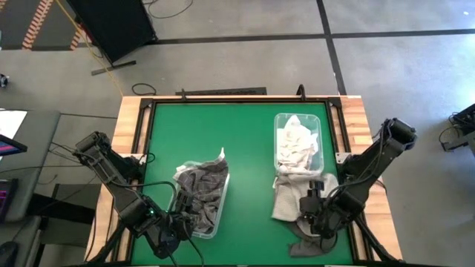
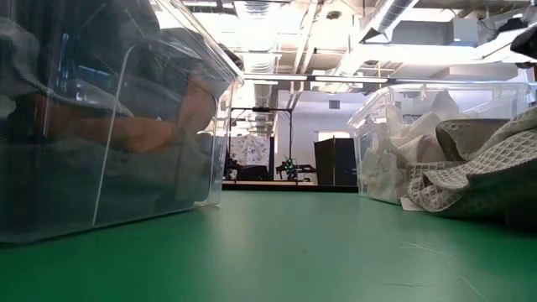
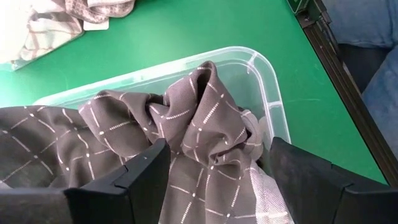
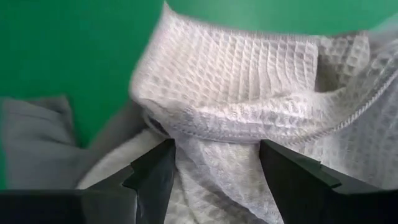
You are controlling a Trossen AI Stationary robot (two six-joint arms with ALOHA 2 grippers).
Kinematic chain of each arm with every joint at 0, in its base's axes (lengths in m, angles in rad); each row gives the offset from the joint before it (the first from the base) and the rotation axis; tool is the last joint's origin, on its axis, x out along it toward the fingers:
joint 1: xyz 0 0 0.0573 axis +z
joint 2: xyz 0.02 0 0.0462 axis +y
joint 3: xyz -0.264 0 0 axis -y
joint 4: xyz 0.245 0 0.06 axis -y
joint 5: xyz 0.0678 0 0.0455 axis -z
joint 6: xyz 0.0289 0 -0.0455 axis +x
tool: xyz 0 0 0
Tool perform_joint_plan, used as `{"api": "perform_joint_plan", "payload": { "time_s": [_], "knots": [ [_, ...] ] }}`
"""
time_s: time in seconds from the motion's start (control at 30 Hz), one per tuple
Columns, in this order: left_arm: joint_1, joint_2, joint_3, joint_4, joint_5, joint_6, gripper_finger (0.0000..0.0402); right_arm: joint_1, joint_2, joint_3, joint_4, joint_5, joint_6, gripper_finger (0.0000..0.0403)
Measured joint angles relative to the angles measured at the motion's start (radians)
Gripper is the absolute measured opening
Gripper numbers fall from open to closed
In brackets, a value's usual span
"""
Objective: Sort towels by color in basket
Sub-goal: Put the gray towel into the top transparent bin
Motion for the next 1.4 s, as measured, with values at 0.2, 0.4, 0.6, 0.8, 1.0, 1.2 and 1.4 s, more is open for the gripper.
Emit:
{"api": "perform_joint_plan", "payload": {
  "time_s": [0.2, 0.4, 0.6, 0.8, 1.0, 1.2, 1.4],
  "knots": [
    [0.000, 0.000, 0.000, 0.000, -0.003, 0.001, 0.0263, -0.057, 0.076, 0.000, -0.092, -0.008, 0.000, 0.0246],
    [0.000, 0.000, 0.000, 0.000, -0.003, 0.002, 0.0264, -0.110, 0.066, 0.003, -0.064, -0.025, -0.114, 0.0114],
    [0.000, 0.000, 0.000, 0.000, -0.002, 0.003, 0.0264, -0.129, 0.017, 0.046, -0.078, -0.022, -0.214, 0.0022],
    [0.000, 0.000, 0.000, 0.000, -0.002, 0.011, 0.0264, -0.133, -0.016, 0.197, -0.179, 0.130, -0.358, 0.0018],
    [0.000, 0.000, 0.000, 0.000, -0.002, 0.012, 0.0264, -0.169, -0.047, 0.420, -0.445, 0.454, -0.426, 0.0018],
    [0.000, 0.000, 0.000, -0.003, -0.002, 0.012, 0.0264, -0.276, -0.056, 0.576, -0.669, 0.780, -0.463, 0.0018],
    [0.000, 0.000, 0.000, -0.005, -0.001, 0.019, 0.0264, -0.414, -0.072, 0.659, -0.675, 0.986, -0.650, 0.0018]
  ]
}}
